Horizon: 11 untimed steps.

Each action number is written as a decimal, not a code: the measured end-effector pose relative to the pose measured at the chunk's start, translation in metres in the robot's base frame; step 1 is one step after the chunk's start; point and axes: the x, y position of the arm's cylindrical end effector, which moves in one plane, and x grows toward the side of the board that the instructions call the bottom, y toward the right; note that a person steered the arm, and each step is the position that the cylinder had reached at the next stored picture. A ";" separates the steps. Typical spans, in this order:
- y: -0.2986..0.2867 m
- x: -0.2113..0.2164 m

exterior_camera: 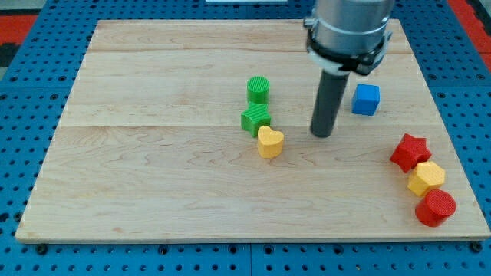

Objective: Adjust the yellow heart to the bottom of the green star

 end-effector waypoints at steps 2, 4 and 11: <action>0.069 0.003; -0.054 0.014; -0.072 0.046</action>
